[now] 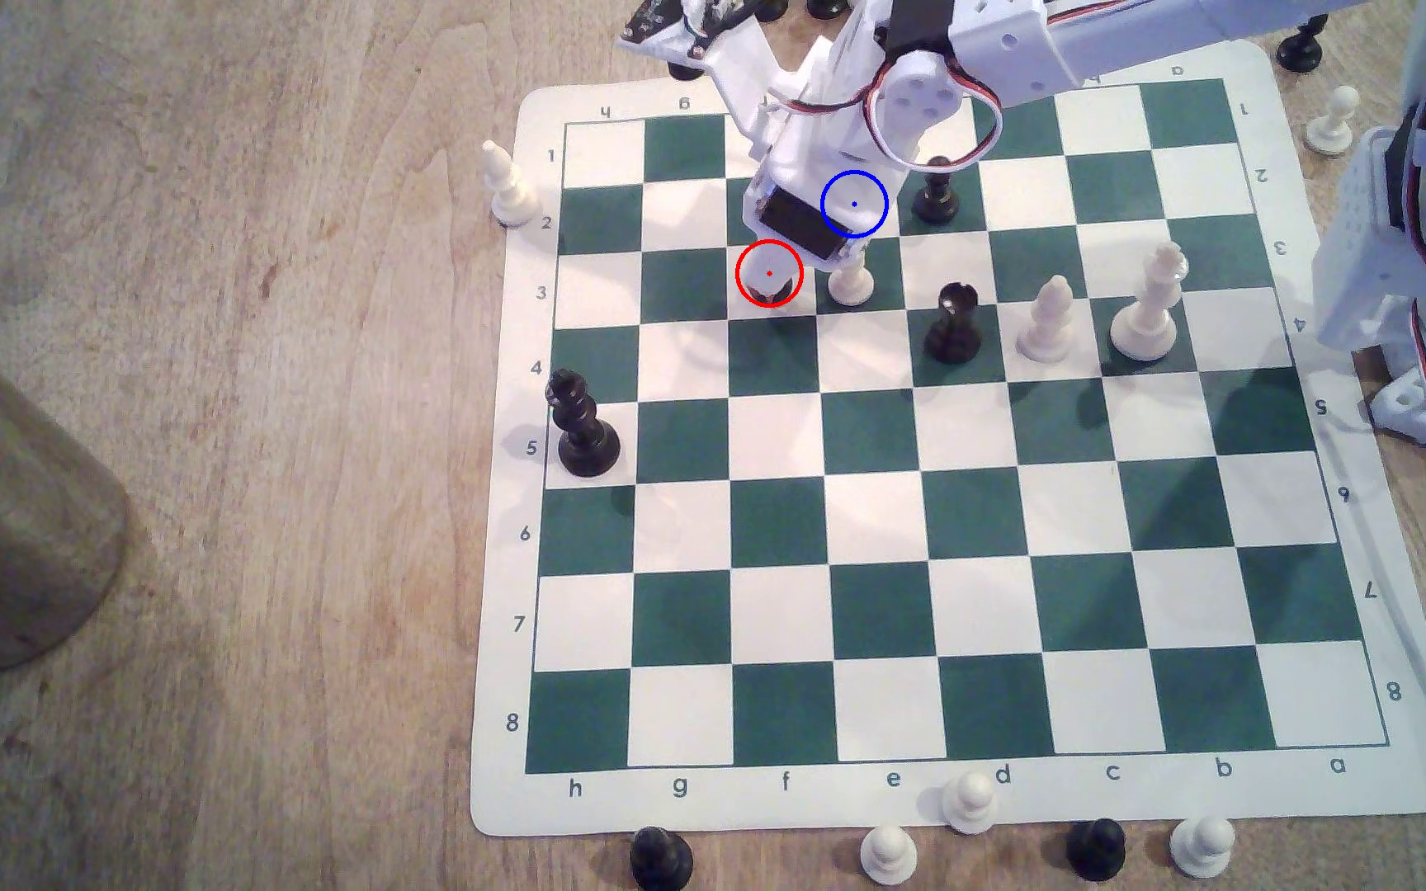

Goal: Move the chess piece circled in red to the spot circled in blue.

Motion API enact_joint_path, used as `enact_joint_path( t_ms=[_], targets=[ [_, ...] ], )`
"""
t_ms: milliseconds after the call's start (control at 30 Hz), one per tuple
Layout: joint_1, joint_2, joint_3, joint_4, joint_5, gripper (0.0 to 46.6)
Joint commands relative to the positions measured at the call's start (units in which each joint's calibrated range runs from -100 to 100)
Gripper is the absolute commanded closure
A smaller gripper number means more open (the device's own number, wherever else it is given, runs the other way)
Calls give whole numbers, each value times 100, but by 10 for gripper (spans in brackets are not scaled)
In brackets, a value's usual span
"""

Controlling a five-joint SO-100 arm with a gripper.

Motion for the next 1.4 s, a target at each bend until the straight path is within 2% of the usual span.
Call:
enact_joint_path(
  t_ms=[0, 167, 400, 767, 1000, 1167, 1367],
  targets=[
    [-27, -352, -459, -149, -29, 391],
    [-11, -446, -459, -190, -29, 396],
    [20, -751, -287, -173, -15, 441],
    [114, -1982, 39, 318, 24, 444],
    [396, -2670, 864, 351, 151, 444],
    [623, -2636, 1318, 138, 230, 444],
    [826, -2084, 1155, -83, 225, 444]
  ],
)
